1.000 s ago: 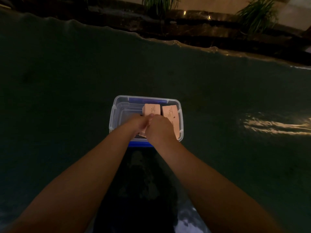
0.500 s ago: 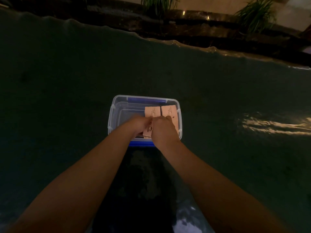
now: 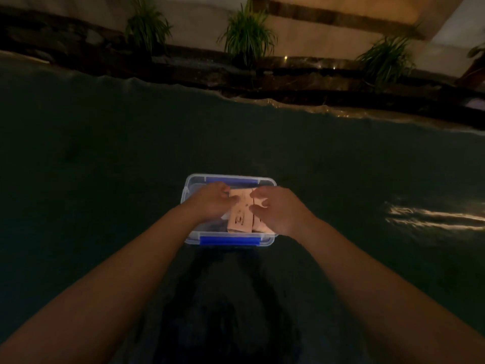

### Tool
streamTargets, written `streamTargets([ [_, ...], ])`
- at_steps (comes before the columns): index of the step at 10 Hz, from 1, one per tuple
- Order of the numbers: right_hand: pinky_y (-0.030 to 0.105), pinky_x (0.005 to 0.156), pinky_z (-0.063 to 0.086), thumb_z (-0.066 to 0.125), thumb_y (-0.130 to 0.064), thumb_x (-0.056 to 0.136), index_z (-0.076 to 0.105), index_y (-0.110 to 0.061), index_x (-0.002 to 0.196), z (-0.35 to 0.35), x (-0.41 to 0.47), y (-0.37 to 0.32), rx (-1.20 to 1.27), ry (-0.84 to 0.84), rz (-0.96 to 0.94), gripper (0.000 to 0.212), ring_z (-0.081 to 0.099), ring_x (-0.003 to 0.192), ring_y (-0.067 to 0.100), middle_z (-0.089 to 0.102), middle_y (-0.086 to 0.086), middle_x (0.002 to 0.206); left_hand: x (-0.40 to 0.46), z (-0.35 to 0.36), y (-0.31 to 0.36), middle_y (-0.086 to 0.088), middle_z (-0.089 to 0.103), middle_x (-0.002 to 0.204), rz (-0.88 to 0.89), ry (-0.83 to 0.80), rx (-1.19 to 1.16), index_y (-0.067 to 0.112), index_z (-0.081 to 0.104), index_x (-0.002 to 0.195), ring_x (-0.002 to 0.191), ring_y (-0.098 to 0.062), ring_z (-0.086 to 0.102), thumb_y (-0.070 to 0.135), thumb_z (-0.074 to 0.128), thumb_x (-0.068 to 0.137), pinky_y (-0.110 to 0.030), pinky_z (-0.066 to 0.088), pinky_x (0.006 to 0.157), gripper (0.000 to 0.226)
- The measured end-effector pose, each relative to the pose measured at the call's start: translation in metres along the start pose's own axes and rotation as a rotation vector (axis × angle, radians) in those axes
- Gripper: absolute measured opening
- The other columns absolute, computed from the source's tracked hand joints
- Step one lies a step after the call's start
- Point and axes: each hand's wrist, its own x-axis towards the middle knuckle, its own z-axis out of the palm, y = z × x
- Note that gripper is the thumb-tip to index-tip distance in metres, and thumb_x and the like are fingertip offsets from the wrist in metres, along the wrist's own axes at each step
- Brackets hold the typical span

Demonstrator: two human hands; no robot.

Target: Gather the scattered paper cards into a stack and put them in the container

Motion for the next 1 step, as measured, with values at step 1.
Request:
streamTargets([
  [1,0.025,0.08,0.057,0.064,-0.032,0.098,0.07,-0.03,0.118,-0.051,-0.0553,-0.0253,0.173,0.115,-0.155,0.021,0.069,0.099,0.004,0.073,-0.015,0.11,-0.0229,-0.0216,0.0185,0.012,0.066,0.107,0.139,0.161,0.145,0.032,0.061,0.119,0.097,-0.006,0.063,0.044,0.07,0.095,-0.029,0.051,0.075,0.029],
])
